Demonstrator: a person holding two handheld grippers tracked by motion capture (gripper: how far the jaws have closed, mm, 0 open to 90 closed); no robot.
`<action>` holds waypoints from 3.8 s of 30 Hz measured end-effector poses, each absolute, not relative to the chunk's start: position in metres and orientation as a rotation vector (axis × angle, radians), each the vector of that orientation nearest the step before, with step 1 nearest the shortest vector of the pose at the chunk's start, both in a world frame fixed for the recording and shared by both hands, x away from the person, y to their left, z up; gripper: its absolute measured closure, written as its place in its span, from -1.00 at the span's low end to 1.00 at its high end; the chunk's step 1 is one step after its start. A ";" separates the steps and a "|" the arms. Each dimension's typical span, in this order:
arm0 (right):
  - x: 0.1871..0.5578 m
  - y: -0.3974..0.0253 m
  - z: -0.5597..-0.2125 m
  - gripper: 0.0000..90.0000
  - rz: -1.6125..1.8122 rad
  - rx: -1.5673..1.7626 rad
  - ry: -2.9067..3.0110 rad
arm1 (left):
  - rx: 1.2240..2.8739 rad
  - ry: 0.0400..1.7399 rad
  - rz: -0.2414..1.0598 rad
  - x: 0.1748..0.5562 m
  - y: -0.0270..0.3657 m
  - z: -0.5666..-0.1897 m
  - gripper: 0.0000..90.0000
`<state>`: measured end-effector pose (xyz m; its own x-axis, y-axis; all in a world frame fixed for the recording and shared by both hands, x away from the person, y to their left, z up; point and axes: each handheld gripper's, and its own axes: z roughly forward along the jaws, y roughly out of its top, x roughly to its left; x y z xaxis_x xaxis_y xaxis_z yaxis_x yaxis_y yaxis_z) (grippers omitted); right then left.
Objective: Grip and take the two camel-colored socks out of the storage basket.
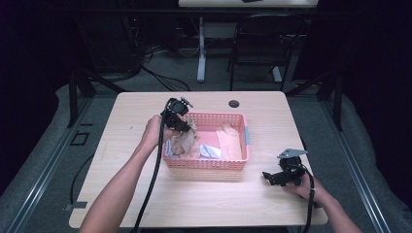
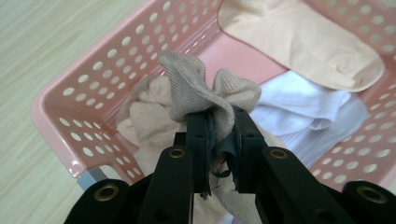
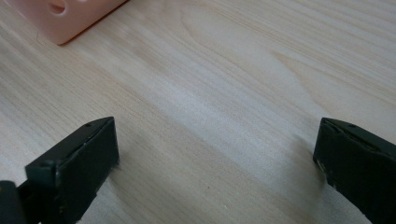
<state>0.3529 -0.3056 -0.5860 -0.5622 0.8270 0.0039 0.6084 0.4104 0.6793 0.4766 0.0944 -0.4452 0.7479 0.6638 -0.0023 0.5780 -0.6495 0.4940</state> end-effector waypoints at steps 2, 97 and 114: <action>0.353 -0.306 -0.586 -1.00 0.919 1.240 2.338 | 2.457 0.944 0.245 0.477 0.096 -0.440 0.78; 0.353 -0.306 -0.586 -1.00 0.914 1.241 2.337 | 2.319 1.243 0.175 0.437 0.277 -0.402 0.78; 0.352 -0.306 -0.586 -1.00 0.904 1.244 2.340 | 2.322 1.400 0.151 0.441 0.293 -0.464 0.78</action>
<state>0.3521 -0.3058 -0.5855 -0.5587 0.8294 -0.0012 0.6129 0.4138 0.6732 0.4414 0.2926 -0.4639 0.4863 0.8652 -0.1226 0.8194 -0.4027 0.4080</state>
